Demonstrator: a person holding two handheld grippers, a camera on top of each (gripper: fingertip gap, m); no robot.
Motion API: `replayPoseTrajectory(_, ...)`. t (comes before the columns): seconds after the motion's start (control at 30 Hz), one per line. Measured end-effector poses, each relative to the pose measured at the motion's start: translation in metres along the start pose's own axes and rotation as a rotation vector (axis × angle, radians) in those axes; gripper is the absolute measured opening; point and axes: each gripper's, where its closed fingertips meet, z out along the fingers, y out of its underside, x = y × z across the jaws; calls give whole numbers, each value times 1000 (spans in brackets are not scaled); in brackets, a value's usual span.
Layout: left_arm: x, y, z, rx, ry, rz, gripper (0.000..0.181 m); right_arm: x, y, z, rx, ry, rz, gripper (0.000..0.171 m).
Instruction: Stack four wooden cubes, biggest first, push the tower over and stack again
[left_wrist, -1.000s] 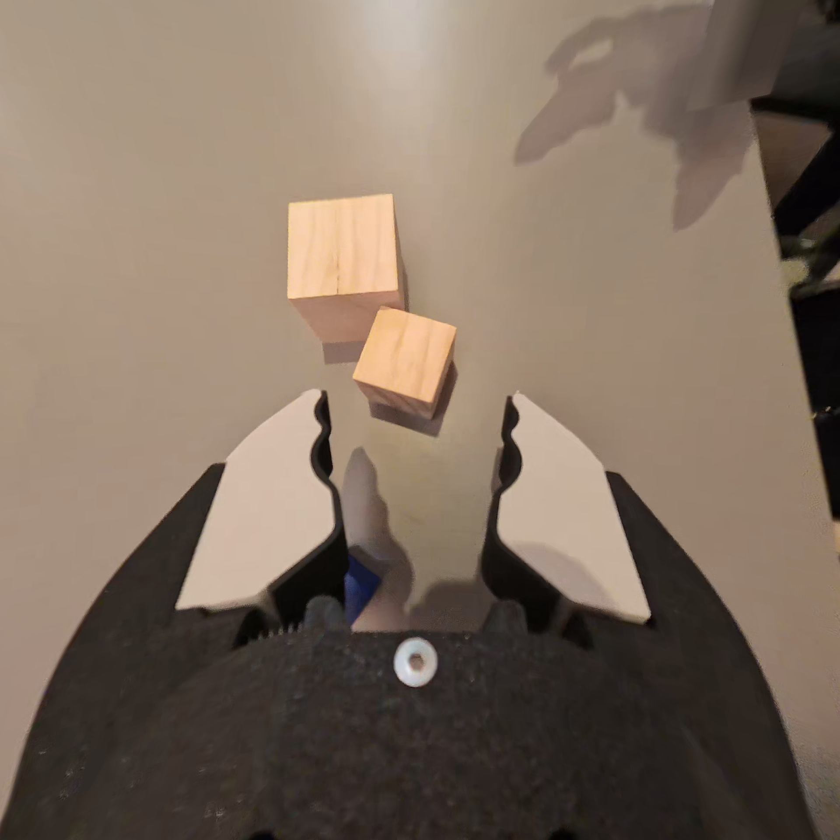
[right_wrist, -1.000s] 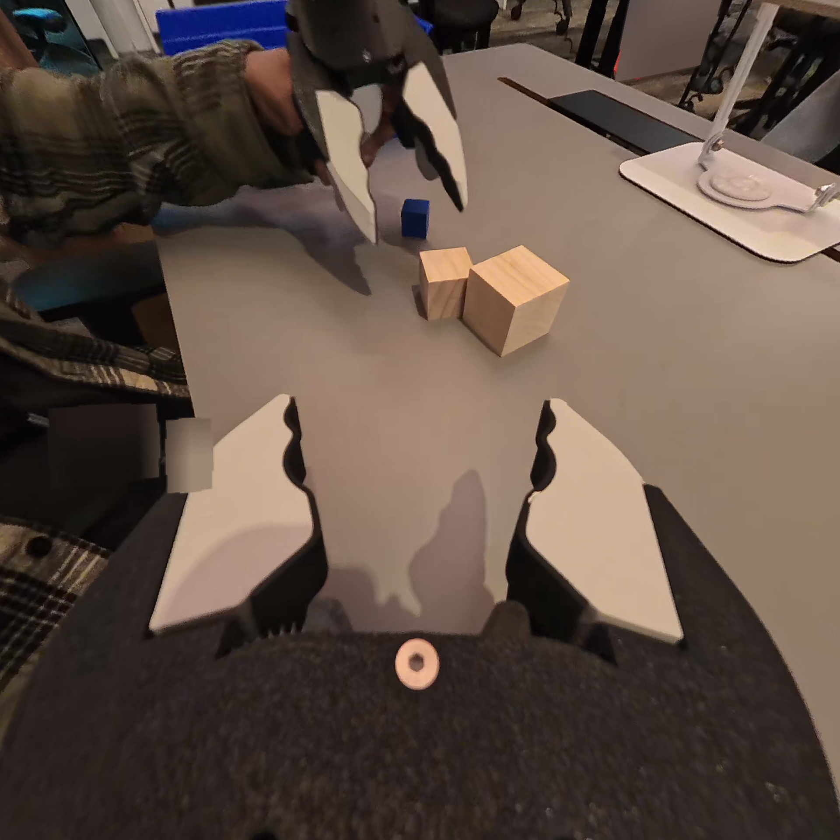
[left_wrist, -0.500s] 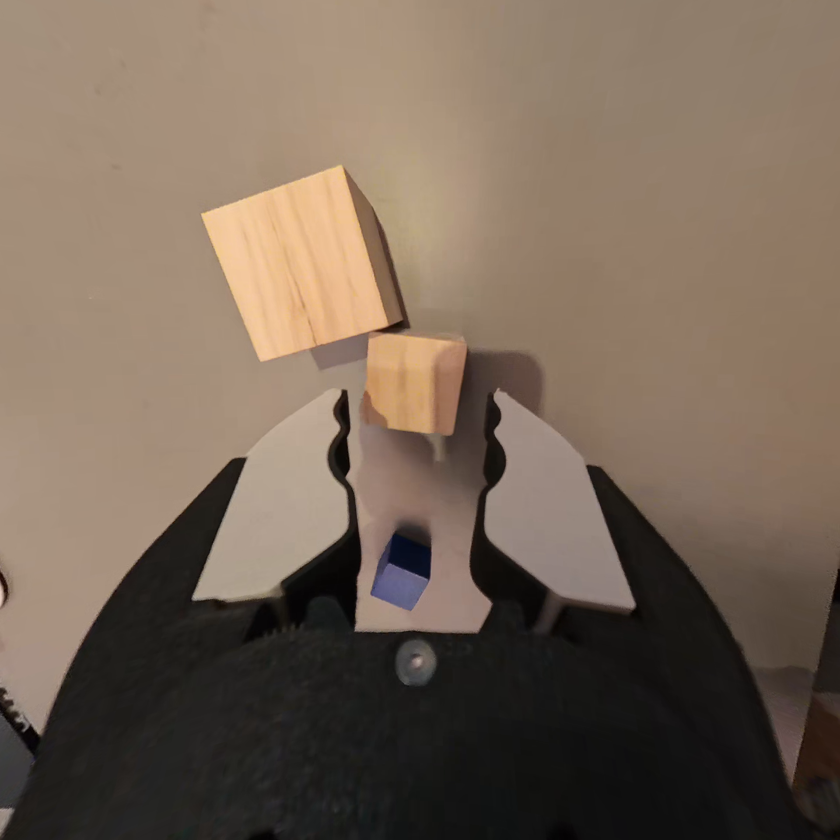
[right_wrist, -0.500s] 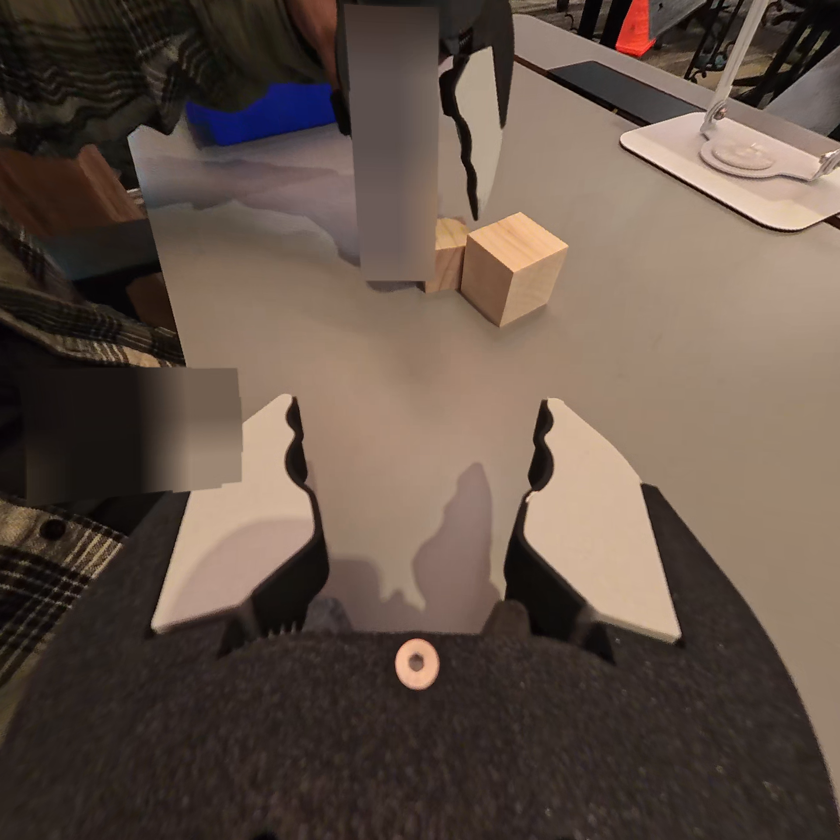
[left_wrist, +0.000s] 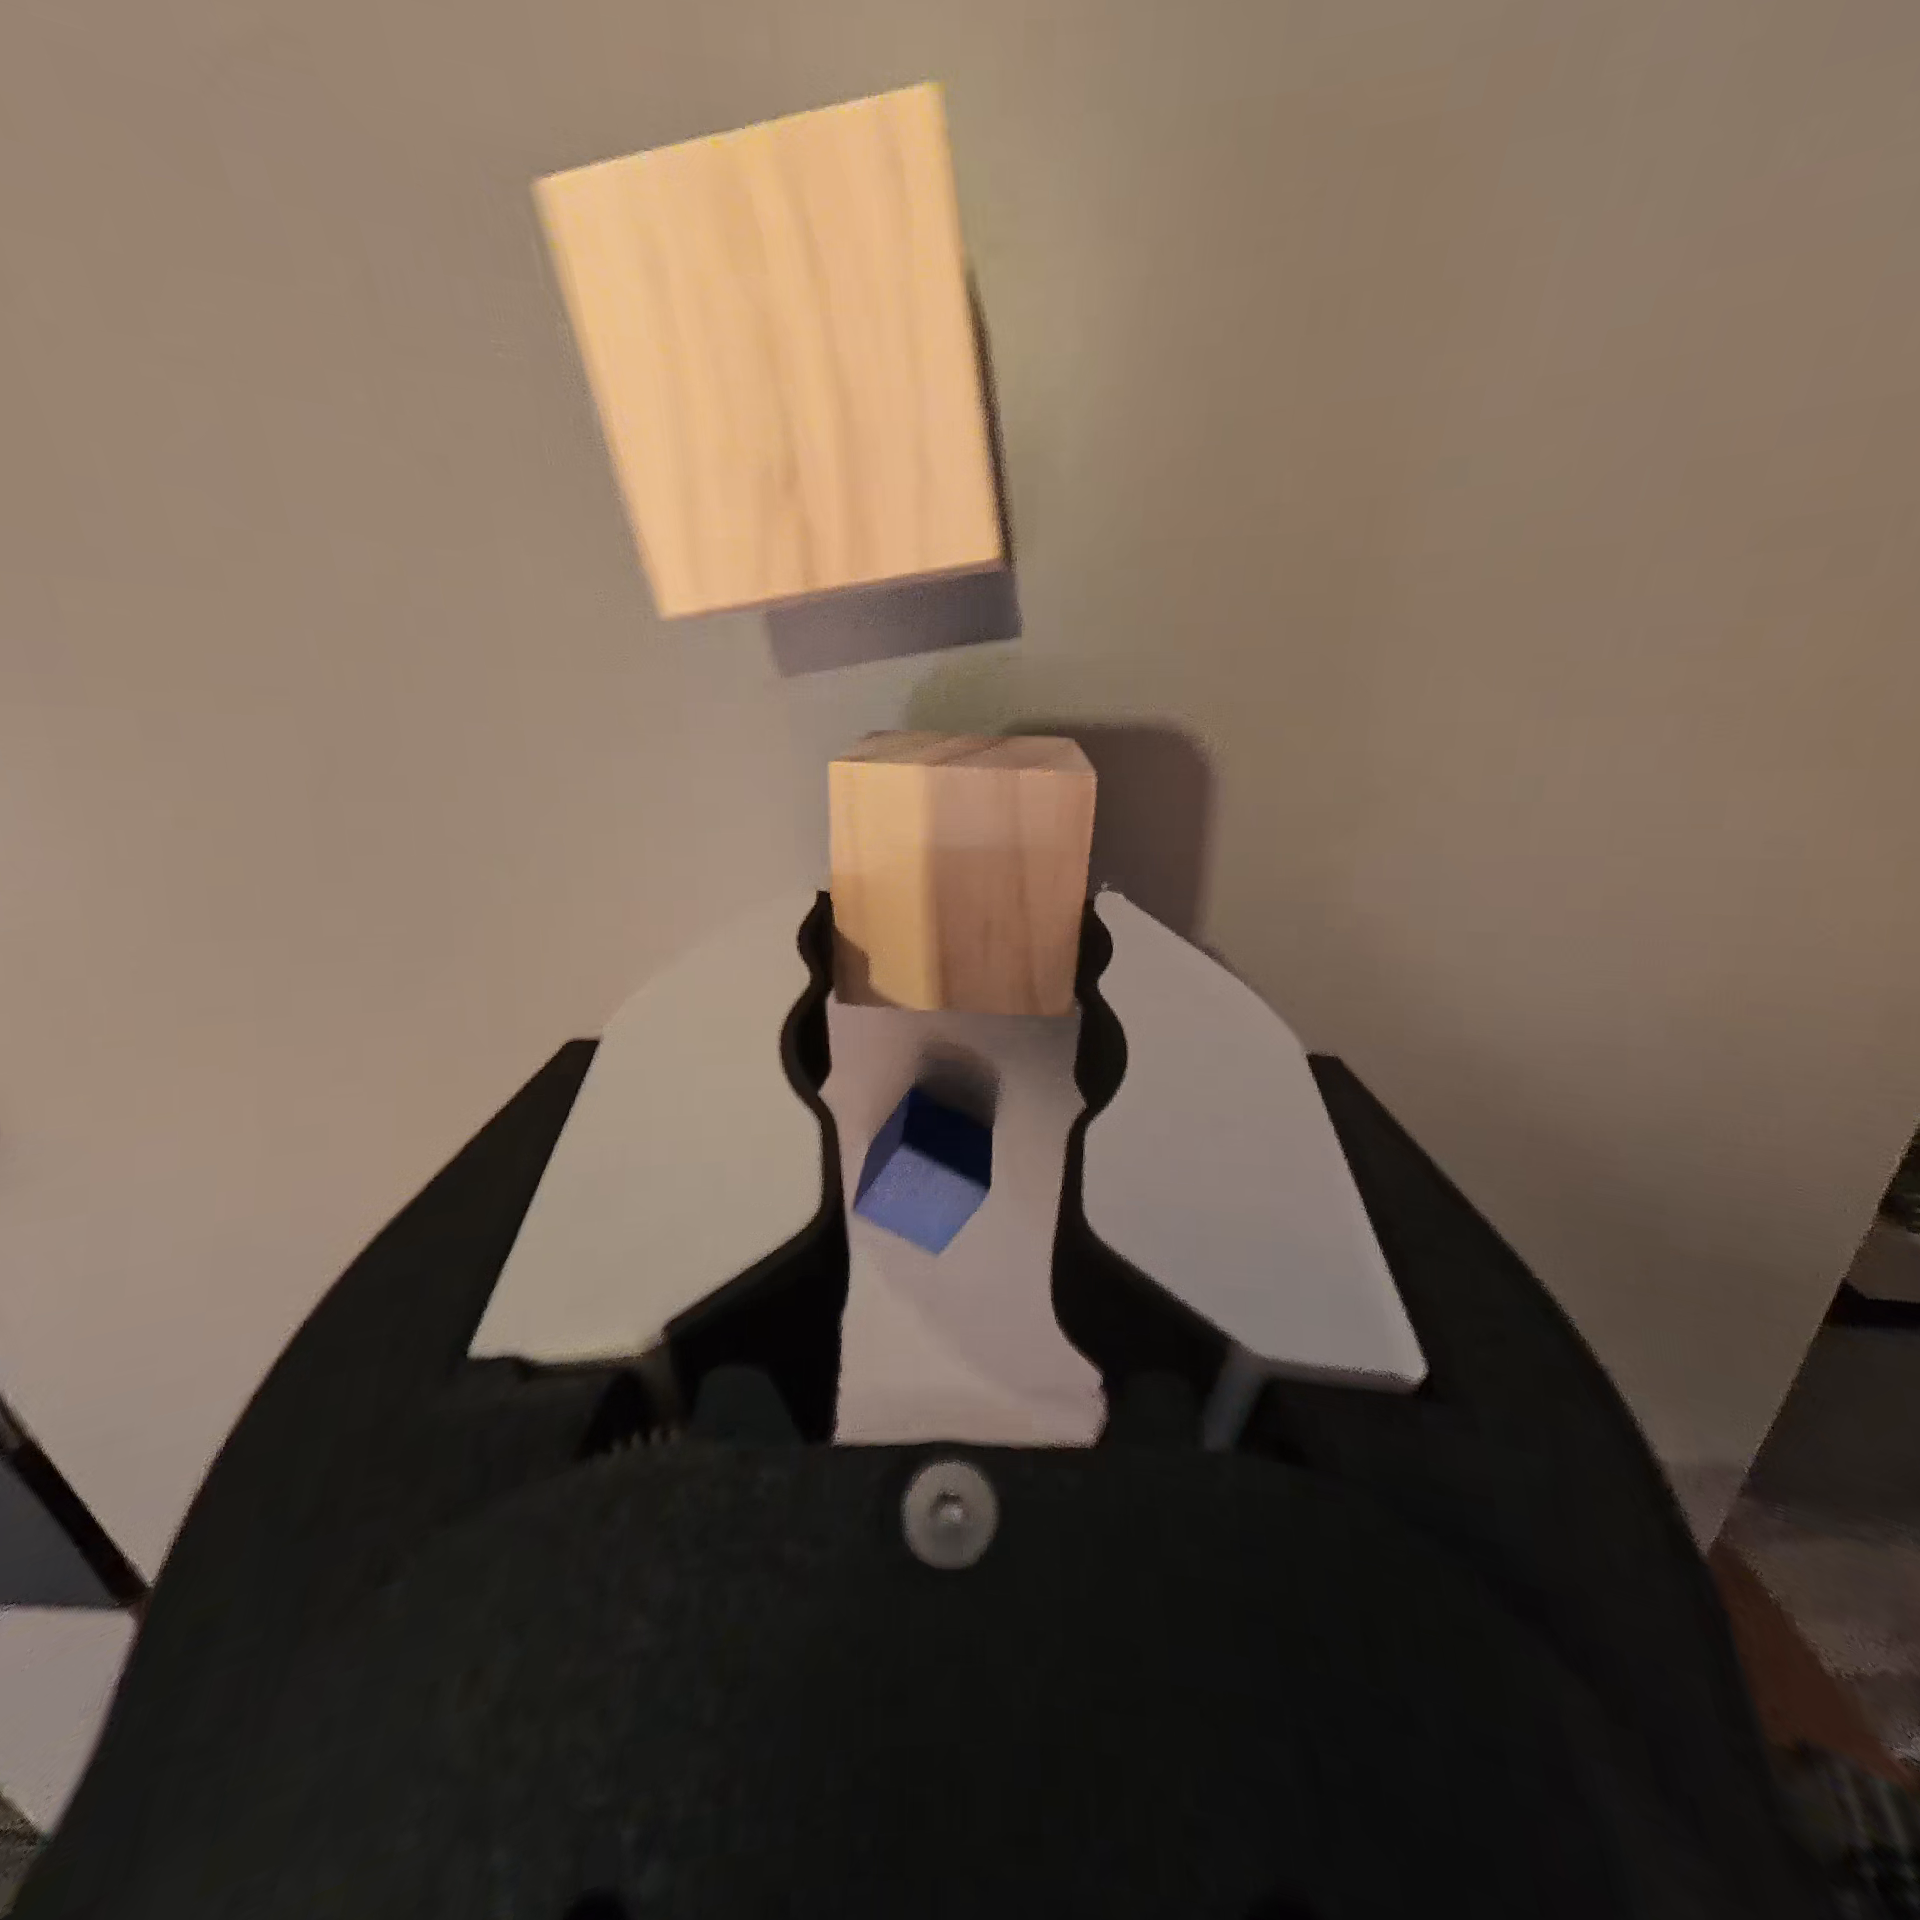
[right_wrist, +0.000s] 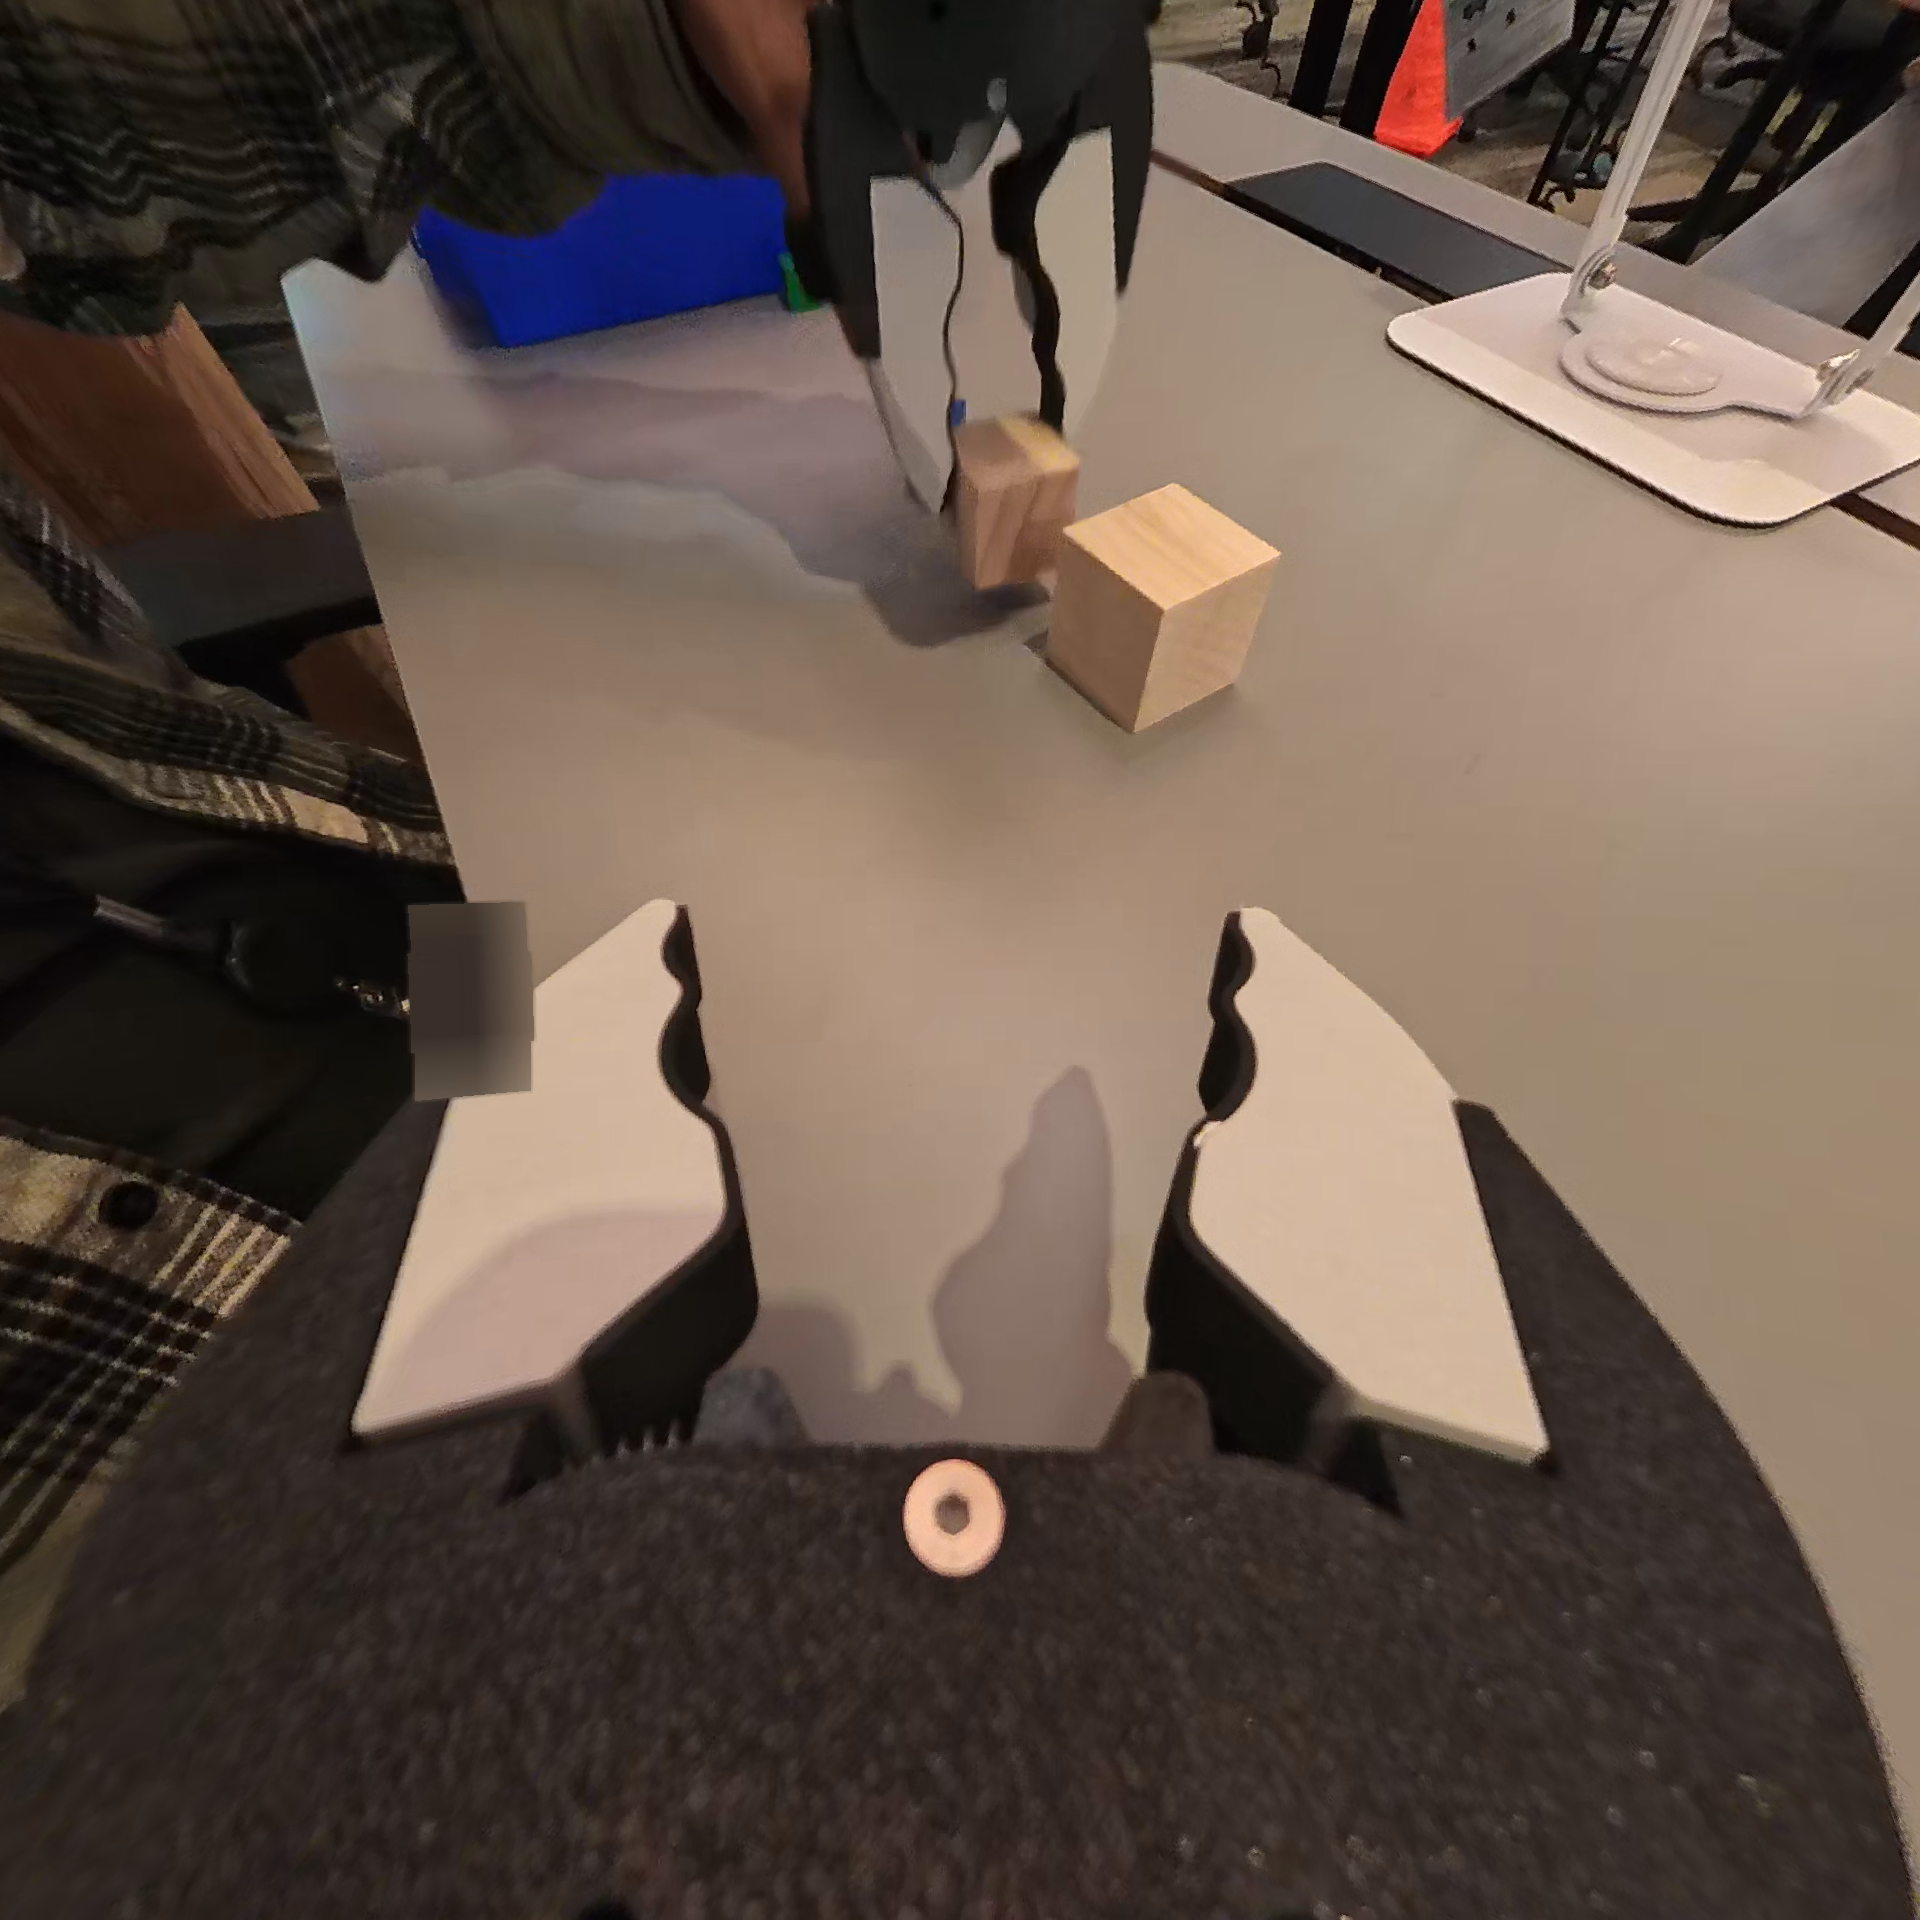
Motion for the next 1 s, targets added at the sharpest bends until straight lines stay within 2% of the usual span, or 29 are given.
replayPoseTrajectory(0.03, -5, 1, -9, 12, -16, -25, 44, -1, 1, 0, -2, 0, 2, 93)
replayPoseTrajectory(0.17, -17, -18, -43, 117, -16, -161, 44, -3, 3, -2, -2, 3, 3, 92)
replayPoseTrajectory(0.3, -24, -44, -57, 156, 8, -273, 44, -4, 5, -4, -3, 9, 12, 92)
replayPoseTrajectory(0.57, -22, -73, -38, 123, 33, -305, 44, -6, 12, -12, -10, 23, 28, 90)
replayPoseTrajectory(1.0, -23, -72, -21, 66, 18, -227, 44, -5, 15, -13, -13, 17, 35, 89)
